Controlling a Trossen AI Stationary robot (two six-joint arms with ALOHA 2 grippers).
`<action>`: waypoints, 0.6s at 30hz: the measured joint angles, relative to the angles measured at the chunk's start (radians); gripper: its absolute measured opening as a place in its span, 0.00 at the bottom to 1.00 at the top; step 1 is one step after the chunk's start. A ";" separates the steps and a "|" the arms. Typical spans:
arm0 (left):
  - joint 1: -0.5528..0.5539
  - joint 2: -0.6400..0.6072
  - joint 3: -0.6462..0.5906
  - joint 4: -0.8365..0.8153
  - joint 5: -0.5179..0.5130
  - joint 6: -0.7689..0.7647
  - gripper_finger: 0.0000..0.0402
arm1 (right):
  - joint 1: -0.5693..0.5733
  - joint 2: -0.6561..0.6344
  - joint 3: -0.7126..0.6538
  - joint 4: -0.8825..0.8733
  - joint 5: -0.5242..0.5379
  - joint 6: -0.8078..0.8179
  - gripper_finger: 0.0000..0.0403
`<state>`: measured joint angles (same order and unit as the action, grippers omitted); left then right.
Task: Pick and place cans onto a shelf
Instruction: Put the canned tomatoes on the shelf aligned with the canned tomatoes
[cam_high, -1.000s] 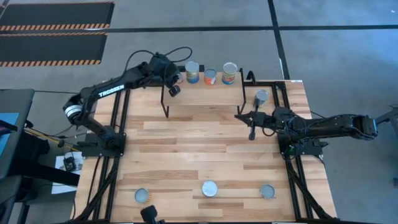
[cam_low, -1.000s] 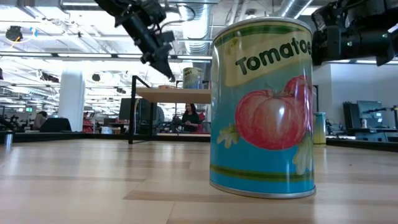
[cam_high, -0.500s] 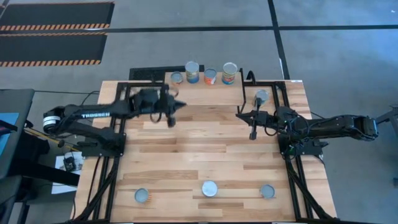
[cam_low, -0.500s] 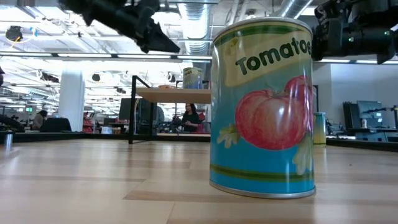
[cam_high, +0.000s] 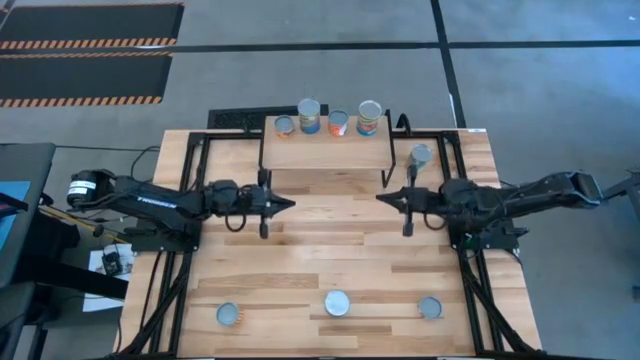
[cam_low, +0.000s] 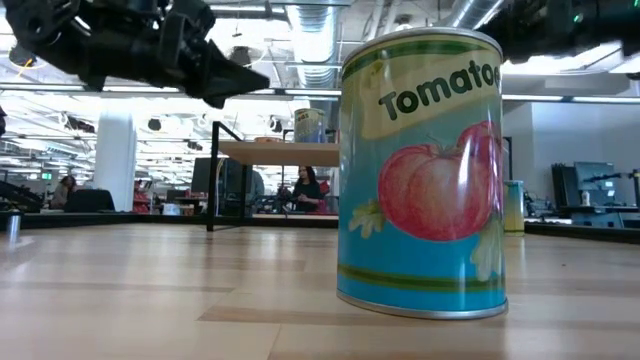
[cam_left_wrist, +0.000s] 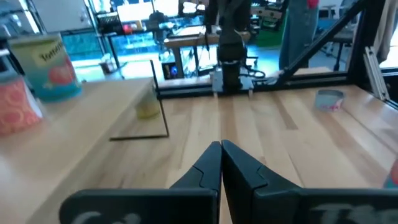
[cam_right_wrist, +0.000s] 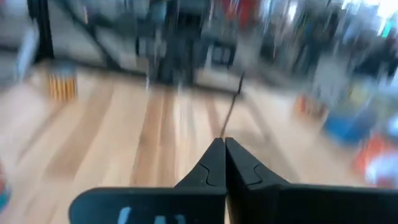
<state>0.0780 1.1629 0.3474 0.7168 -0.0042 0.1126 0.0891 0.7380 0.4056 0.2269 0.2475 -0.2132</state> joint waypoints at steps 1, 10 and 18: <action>-0.001 0.000 -0.007 0.000 -0.001 -0.007 0.00 | 0.031 0.000 0.040 -0.118 0.051 0.027 0.02; -0.001 0.000 -0.057 0.020 -0.003 -0.008 0.00 | 0.123 0.001 0.272 -0.998 0.355 0.550 0.02; -0.001 0.000 -0.057 0.041 -0.002 -0.009 0.00 | -0.070 0.016 0.272 -1.040 0.263 0.567 0.02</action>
<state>0.0772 1.1629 0.2905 0.7582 -0.0067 0.1037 0.0187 0.7545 0.6777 -0.8134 0.5102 0.3542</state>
